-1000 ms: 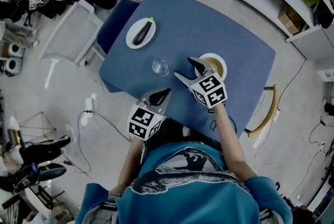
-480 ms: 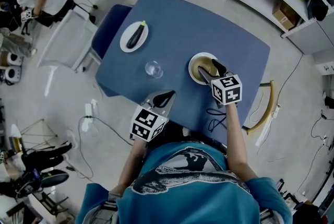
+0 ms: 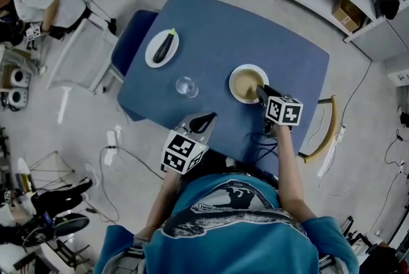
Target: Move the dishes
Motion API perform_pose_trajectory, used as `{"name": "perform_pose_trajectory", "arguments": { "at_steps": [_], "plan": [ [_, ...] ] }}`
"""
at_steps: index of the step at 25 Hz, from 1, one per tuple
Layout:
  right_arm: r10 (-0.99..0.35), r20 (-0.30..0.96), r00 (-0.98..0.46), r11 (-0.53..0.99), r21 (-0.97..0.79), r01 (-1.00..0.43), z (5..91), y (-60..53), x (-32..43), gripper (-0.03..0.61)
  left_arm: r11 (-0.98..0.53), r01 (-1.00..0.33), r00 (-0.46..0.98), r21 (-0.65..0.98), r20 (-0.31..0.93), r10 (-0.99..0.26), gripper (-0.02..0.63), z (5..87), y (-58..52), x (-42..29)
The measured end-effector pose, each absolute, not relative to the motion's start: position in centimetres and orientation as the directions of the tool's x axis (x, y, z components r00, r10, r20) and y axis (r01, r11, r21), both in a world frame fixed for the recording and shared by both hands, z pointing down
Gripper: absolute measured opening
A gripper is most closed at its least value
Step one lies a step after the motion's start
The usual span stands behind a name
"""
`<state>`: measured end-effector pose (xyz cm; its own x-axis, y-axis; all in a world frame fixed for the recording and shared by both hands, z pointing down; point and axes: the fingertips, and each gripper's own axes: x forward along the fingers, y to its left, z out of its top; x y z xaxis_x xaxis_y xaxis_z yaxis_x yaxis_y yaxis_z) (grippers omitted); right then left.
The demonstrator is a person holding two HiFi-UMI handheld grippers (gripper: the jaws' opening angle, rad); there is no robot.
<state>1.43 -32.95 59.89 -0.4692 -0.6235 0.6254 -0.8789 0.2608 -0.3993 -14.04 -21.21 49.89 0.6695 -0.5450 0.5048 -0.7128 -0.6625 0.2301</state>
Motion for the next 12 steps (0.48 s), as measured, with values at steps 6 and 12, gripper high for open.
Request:
{"name": "perform_pose_trajectory", "arguments": {
  "at_steps": [6, 12],
  "plan": [
    [-0.620, 0.637, -0.458, 0.106, -0.511, -0.853, 60.9, -32.3, 2.4, 0.024, -0.667, -0.710, 0.669, 0.227, 0.513, -0.537, 0.014, 50.1, -21.3, -13.8],
    [-0.630, 0.620, -0.468, 0.082, -0.546, -0.834, 60.3, -32.0, 3.1, 0.017, -0.666, -0.711, 0.665, 0.225, 0.524, -0.533, 0.014, 50.3, -21.0, -13.6]
  ]
}}
